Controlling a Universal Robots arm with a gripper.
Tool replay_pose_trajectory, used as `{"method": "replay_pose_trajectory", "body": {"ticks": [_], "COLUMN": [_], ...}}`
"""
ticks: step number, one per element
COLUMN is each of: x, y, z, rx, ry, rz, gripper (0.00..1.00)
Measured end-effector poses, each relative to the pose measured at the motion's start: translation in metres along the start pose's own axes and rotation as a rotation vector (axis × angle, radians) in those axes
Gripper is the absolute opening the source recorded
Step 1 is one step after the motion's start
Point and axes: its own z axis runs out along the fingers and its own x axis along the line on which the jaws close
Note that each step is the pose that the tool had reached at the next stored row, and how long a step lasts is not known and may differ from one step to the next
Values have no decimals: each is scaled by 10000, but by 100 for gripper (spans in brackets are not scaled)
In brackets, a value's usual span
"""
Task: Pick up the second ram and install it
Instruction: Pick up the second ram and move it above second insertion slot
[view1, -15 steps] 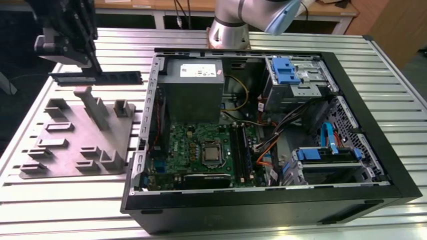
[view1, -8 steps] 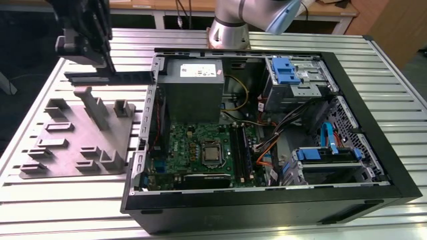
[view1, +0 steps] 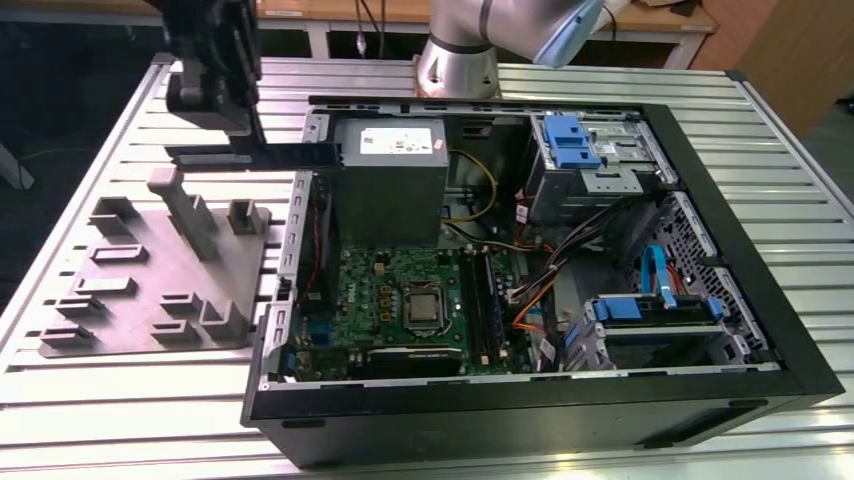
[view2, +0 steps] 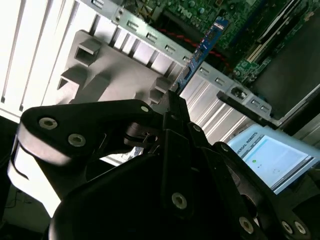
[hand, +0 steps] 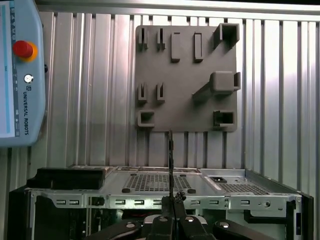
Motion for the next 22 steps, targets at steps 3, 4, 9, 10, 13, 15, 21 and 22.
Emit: {"method": "replay_pose_trajectory", "body": {"ticks": [3,4,9,10,13,15,21,22], "x": [1,2,3,4,5,6,9,9], "y": [-101,-135,-305,-343,-463,-542,-796,-841], "z": [-3,-4,-8,-9,-12,-13,-20,-21], "rx": [-1,-1,-1,-1,-1,0,0,-1], "ry": [1,1,1,1,2,1,1,2], "rz": [-1,-1,-1,-1,-1,-1,0,-1], "gripper": [11,11,11,11,11,11,11,11]}}
